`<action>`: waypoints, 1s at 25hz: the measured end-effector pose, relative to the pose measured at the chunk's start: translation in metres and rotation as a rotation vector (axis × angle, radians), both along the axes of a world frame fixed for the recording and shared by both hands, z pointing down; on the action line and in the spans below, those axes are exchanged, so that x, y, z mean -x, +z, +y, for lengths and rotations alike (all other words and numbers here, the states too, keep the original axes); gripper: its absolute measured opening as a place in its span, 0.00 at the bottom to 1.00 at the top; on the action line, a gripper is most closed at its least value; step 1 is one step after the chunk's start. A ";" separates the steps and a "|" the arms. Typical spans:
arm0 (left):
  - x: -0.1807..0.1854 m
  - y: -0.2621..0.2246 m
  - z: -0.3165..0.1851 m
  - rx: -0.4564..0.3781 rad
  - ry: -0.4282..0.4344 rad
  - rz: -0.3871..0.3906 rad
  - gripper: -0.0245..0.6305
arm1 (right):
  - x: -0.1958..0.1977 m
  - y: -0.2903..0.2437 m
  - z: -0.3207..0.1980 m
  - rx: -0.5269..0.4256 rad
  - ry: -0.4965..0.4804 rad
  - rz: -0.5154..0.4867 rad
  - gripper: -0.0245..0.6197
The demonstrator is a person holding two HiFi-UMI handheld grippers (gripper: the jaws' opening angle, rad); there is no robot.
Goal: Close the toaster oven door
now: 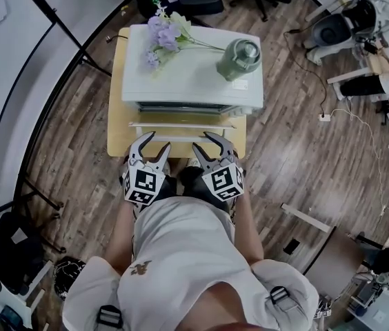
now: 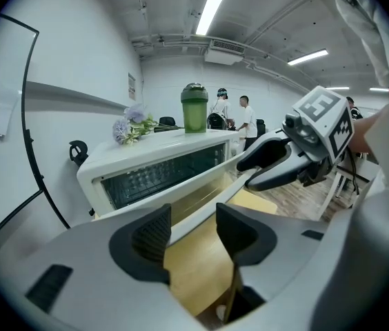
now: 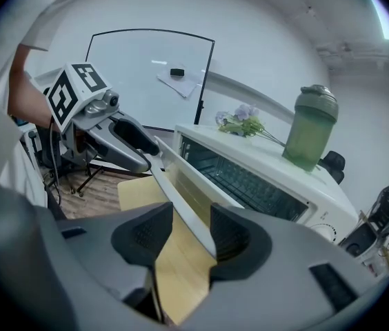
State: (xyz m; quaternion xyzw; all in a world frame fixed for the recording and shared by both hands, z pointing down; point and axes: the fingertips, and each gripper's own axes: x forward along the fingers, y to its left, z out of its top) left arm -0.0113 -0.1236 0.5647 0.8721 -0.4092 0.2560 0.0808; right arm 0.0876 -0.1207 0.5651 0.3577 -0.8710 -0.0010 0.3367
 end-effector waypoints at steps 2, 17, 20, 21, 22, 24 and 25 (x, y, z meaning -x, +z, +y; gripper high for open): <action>0.000 -0.001 -0.004 -0.008 -0.001 -0.005 0.34 | 0.000 -0.001 -0.004 -0.003 -0.001 -0.003 0.30; -0.001 -0.014 -0.027 -0.034 -0.006 0.001 0.34 | -0.001 -0.014 -0.026 -0.024 0.000 -0.017 0.31; -0.001 -0.017 -0.030 -0.036 -0.007 0.006 0.34 | -0.001 -0.017 -0.029 -0.027 0.000 -0.020 0.31; -0.001 -0.017 -0.031 -0.037 -0.008 0.008 0.34 | -0.001 -0.018 -0.030 -0.028 0.000 -0.021 0.31; -0.001 -0.018 -0.033 -0.038 -0.008 0.009 0.34 | -0.001 -0.018 -0.031 -0.028 0.000 -0.021 0.31; -0.001 -0.018 -0.036 -0.038 -0.009 0.012 0.34 | -0.001 -0.018 -0.034 -0.030 0.000 -0.020 0.31; -0.001 -0.019 -0.037 -0.039 -0.010 0.013 0.34 | -0.001 -0.018 -0.036 -0.031 -0.001 -0.020 0.31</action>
